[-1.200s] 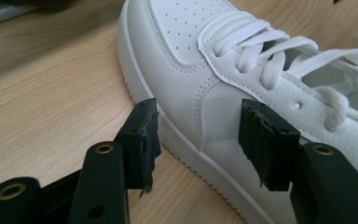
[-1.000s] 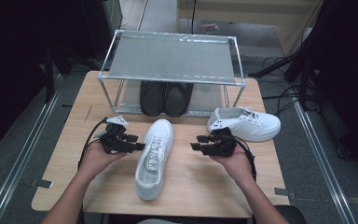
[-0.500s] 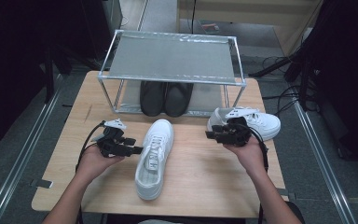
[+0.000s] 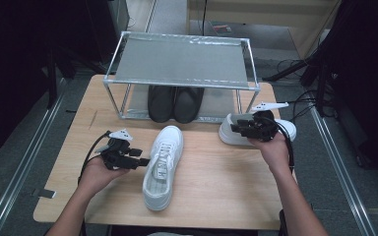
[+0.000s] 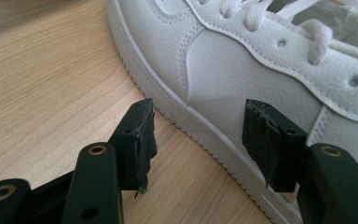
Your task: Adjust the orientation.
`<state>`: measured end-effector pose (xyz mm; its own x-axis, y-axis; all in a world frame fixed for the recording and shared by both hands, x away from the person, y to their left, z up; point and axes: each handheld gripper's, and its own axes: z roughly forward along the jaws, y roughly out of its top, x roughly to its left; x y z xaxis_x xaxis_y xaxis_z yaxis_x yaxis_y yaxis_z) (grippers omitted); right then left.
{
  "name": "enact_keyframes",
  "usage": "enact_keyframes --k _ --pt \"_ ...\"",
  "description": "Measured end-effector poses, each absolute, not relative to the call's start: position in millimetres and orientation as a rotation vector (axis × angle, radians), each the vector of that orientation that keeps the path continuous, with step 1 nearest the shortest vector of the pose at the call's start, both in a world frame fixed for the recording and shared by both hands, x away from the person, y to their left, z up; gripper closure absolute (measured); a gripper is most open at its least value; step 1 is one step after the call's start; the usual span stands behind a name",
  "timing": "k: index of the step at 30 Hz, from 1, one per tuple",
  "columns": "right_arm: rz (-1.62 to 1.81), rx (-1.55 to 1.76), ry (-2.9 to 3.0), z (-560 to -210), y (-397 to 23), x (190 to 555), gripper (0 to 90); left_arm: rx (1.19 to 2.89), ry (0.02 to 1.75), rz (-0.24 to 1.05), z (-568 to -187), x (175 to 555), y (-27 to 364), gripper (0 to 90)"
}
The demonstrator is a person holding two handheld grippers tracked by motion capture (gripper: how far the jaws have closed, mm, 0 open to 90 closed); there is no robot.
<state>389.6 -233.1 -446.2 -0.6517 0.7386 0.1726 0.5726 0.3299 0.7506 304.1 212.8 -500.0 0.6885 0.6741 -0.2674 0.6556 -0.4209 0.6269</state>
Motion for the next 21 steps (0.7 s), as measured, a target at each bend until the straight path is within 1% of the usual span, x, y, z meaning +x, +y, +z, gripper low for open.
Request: enact_keyframes --k 4,7,9,10,13,19,21 --pt "1.201 1.223 2.401 -451 -233 398 61.0 2.165 1.028 0.026 -501 303 215 44.2" --pt "1.153 1.240 2.450 -461 -224 407 61.7 2.164 1.039 0.031 -501 301 217 44.2" --pt "1.134 1.254 2.475 -467 -219 411 63.3 2.161 1.039 0.031 -502 300 218 44.2" --pt "1.132 1.265 2.491 -469 -216 413 65.7 2.160 1.045 0.030 -502 300 218 44.2" --pt "1.103 1.290 2.513 -475 -209 419 67.8 2.161 1.049 0.034 -502 298 220 44.2" --pt "1.059 1.288 2.540 -483 -201 425 69.3 2.161 1.059 0.031 -503 297 222 44.2" --pt "1.016 1.288 2.570 -489 -195 427 71.3 2.163 1.060 0.028 -504 296 223 44.2"
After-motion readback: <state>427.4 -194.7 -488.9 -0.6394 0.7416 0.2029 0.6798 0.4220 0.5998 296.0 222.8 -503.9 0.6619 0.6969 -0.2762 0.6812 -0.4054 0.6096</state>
